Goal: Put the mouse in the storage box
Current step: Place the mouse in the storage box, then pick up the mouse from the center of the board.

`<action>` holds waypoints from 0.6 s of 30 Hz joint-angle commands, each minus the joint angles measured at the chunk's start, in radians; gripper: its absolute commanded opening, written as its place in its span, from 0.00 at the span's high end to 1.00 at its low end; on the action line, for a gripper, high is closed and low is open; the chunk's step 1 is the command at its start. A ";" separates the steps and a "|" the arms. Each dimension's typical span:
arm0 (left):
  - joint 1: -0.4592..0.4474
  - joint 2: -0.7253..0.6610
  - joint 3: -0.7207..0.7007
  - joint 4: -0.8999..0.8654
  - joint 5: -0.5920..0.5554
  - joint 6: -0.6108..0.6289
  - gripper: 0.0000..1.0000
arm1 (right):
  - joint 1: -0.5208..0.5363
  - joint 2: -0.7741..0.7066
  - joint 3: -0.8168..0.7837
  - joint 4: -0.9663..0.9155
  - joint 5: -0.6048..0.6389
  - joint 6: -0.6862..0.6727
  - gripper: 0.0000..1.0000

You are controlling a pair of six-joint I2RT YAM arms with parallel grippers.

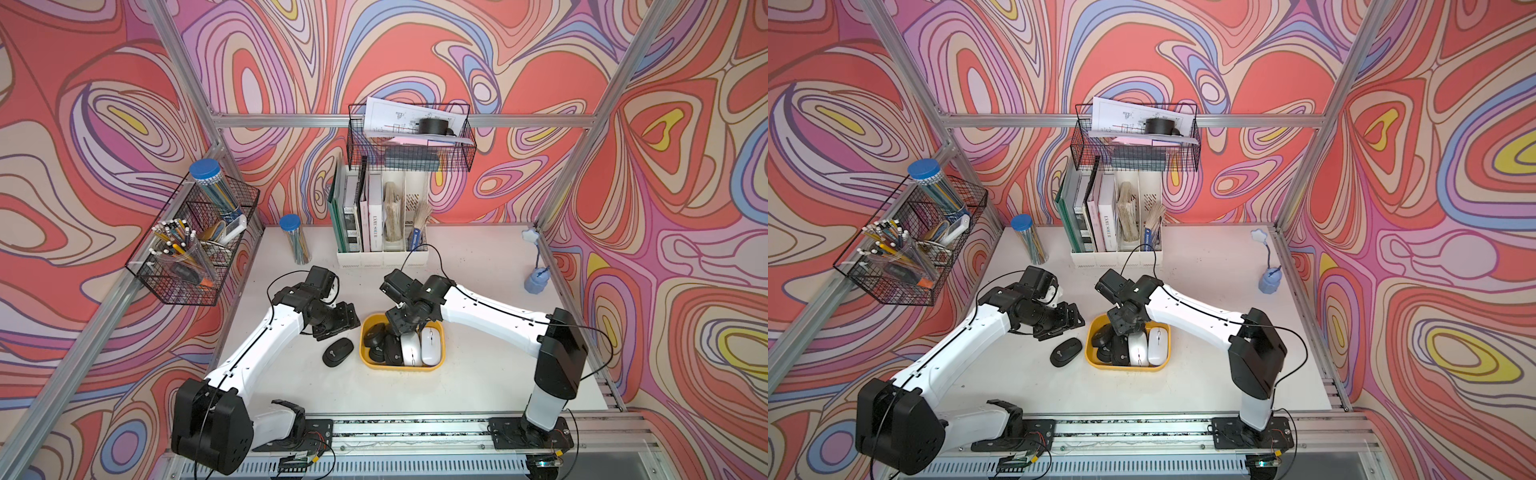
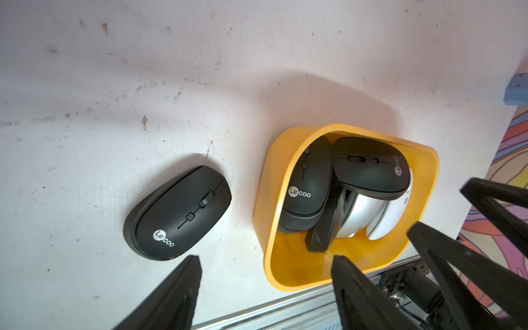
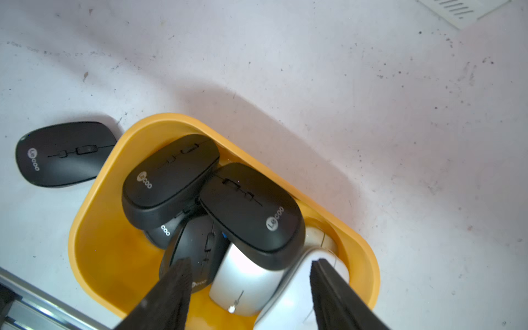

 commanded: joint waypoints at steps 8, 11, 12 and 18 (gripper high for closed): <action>-0.001 0.153 0.083 -0.206 -0.132 0.117 0.19 | 0.003 -0.100 -0.103 0.048 0.022 0.035 0.32; -0.003 0.188 0.122 -0.261 -0.168 0.182 0.16 | 0.003 -0.121 -0.112 0.060 0.015 0.039 0.31; -0.007 0.196 0.131 -0.278 -0.200 0.205 0.14 | 0.003 -0.133 -0.120 0.069 0.004 0.051 0.31; -0.023 0.316 0.190 -0.312 -0.246 0.284 0.12 | 0.003 -0.293 -0.251 0.172 -0.032 0.146 0.27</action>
